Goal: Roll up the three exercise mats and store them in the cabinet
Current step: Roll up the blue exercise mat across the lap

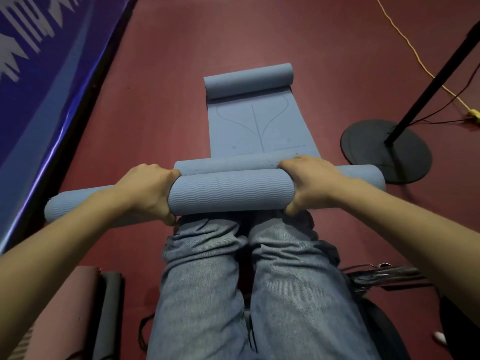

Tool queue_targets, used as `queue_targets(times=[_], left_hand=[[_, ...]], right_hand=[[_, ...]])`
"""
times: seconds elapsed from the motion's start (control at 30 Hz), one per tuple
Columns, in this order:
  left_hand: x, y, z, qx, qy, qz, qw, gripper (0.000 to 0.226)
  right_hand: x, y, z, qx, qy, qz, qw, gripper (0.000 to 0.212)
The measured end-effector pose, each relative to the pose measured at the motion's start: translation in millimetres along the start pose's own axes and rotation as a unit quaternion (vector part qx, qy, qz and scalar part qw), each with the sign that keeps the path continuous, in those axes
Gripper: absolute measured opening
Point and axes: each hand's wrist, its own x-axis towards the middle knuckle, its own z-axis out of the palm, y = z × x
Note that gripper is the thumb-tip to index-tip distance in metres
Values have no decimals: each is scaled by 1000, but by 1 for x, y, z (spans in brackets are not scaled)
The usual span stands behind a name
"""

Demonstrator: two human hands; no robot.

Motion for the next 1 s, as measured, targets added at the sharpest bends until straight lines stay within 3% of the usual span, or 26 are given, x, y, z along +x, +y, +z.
queue_targets(times=[0.13,0.6,0.73,0.9,1.0], left_hand=[[3,0,-1,-9,-6,4,1000,71],[-18,2,11,-65,24,-27,997,72],[-37,4,-3,-83,-15,-16,996,63],[-72,18,-12,-104,-72,-9,992,60],[-86,22,-5,-102,-75,-1,992,58]], right_hand=[[-4,1,4,-9,20,-4,1000,80],[-7,-11,-15,-17,-24,-7,1000,81],[-16,-12,-24,0,-63,-10,998,76],[-45,-14,-19,19,-131,-25,991,85],[-61,-18,-15,26,-142,-39,989,76]])
